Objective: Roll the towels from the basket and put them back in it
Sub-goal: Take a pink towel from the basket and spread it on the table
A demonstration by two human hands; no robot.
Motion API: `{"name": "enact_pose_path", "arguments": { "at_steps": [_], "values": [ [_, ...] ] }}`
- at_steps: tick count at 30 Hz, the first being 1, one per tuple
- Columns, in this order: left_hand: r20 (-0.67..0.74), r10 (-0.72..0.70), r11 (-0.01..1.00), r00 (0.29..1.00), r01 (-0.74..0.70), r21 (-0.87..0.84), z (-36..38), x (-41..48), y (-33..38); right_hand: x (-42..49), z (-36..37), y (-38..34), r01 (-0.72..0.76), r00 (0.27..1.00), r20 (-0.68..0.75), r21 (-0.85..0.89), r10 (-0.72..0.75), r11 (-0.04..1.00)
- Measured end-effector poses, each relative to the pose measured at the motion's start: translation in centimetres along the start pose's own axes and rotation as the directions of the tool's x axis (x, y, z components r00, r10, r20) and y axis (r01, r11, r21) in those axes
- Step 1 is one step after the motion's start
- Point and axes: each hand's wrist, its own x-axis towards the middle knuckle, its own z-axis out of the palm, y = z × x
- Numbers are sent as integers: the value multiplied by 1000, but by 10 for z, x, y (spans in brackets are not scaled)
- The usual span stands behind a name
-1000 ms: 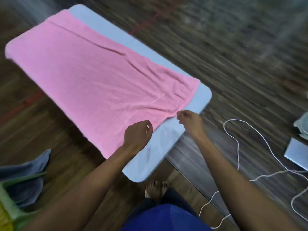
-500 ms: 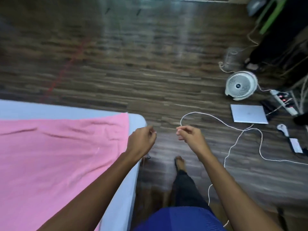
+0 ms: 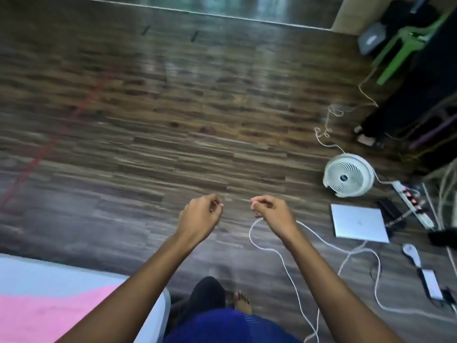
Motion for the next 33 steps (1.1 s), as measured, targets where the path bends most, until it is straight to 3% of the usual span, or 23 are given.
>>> {"name": "enact_pose_path", "arguments": {
  "at_steps": [9,15,19,24,30,33],
  "values": [
    [-178,-235,963,956,204,-179,-90,126,-97,158,133,-120,173,948,300,-212,-104,962],
    [-304,-524,839,795,421,-346,-165,153,-179,227,259,-187,271,836,540,-245,-101,931],
    [-405,-691,719,599,510,-472,-212,140,-245,232,369,-235,395,710,699,-296,-85,870],
    [-456,-843,529,287,598,-602,-256,107,-333,218,524,-269,574,437,899,-263,-19,776],
    [-385,-914,263,-127,538,-801,-288,51,-425,160,705,-280,762,40,988,-127,149,635],
    [-242,-895,71,-375,415,-907,-279,17,-448,114,764,-270,862,-179,937,2,300,508]
  ]
}}
